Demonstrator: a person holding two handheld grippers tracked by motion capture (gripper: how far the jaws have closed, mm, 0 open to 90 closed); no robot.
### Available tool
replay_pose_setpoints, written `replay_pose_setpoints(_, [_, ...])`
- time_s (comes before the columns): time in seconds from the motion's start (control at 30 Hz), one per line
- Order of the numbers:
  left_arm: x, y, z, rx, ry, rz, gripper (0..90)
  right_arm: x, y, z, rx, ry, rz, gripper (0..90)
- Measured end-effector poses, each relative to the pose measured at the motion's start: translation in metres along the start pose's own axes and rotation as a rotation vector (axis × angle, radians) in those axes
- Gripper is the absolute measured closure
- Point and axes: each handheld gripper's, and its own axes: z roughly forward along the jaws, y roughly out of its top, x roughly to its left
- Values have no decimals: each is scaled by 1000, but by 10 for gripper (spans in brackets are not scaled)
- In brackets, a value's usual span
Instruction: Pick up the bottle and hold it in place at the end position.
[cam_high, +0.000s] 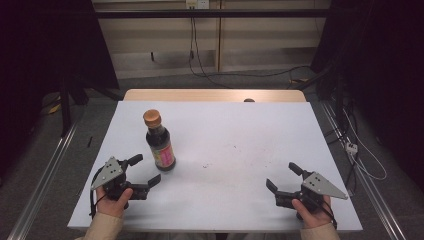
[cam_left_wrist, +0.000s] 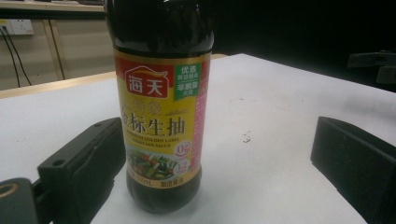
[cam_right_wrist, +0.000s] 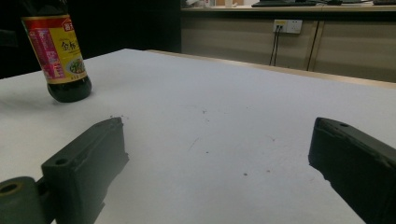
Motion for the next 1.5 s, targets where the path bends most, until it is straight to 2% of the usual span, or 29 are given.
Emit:
replay_pose_setpoints(0.27, [-2,2,1,-24,7,-13,32,0,1,-1,-11,-2,1,32])
replay_pose_setpoints(0.3, [-3,3,1,-26,14,-7,31,0,1,-1,-10,0,-1,32])
replay_pose_setpoints(0.47, [-3,5,5,-24,34,-24,29,0,0,1,0,5,-4,32])
replay_pose_setpoints(0.5, [-2,6,6,-18,52,-35,29,0,0,1,0,5,-3,32])
replay_pose_setpoints(0.53, [-2,6,6,-18,52,-35,29,0,0,1,-1,5,-1,32])
replay_pose_setpoints(0.57, [-3,8,8,-15,75,-49,29,-1,0,1,-2,6,-1,32])
replay_pose_setpoints(0.83, [0,15,10,-18,128,-54,29,0,1,3,-3,18,-6,32])
replay_pose_setpoints(1.0, [-1,18,14,-8,131,-36,29,0,1,2,-2,17,-6,32])
replay_pose_setpoints(1.27, [3,22,24,4,157,-36,39,0,0,4,6,22,-5,35])
replay_pose_setpoints(1.5, [7,26,27,-13,161,-45,59,0,0,3,3,25,-7,36])
